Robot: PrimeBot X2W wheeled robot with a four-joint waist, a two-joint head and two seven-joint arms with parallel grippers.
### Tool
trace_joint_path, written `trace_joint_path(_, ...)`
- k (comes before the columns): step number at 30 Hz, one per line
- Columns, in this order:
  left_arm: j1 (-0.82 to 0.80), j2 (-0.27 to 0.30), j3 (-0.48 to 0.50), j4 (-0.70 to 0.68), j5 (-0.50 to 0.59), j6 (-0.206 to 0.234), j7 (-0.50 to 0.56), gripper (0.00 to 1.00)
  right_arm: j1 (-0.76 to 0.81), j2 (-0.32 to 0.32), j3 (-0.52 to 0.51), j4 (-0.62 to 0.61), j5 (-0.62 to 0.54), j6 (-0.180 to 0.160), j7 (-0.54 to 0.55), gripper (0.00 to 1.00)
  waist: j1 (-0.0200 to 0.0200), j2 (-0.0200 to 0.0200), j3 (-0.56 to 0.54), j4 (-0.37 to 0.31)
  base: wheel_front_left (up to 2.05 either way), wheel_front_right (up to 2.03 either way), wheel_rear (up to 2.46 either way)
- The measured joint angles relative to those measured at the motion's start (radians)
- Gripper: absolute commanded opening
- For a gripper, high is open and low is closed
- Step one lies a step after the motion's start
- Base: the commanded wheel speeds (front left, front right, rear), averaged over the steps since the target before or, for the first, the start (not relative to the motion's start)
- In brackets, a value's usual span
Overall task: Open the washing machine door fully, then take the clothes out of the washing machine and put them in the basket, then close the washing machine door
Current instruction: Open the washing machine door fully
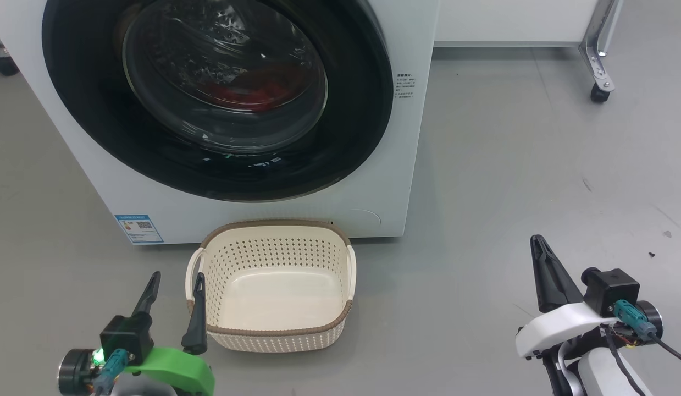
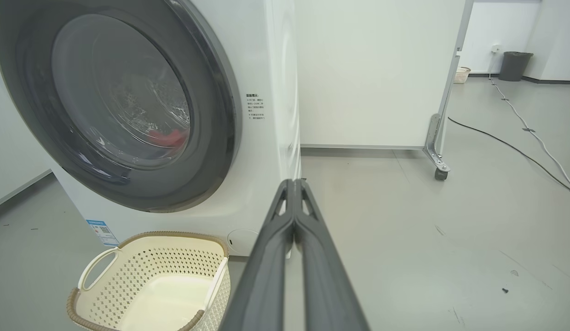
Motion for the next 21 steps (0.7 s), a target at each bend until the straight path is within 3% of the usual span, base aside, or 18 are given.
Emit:
trace_joint_path(7, 0.000, -0.001, 0.002, 0.001, 0.003, -0.001, 0.000, 1.00, 0.000, 0.020, -0.031, -0.003, 0.027, 0.014, 0.000, 0.00, 0.0000, 0.0000, 0.004, 0.004, 0.00, 0.00, 0.00)
trace_joint_path(21, -0.035, -0.006, 0.003, -0.043, 0.018, -0.011, 0.000, 1.00, -0.029, 0.060, -0.147, -0.018, 0.303, 0.090, -0.002, 0.00, 0.0000, 0.0000, 0.073, 0.023, 0.00, 0.00, 0.00)
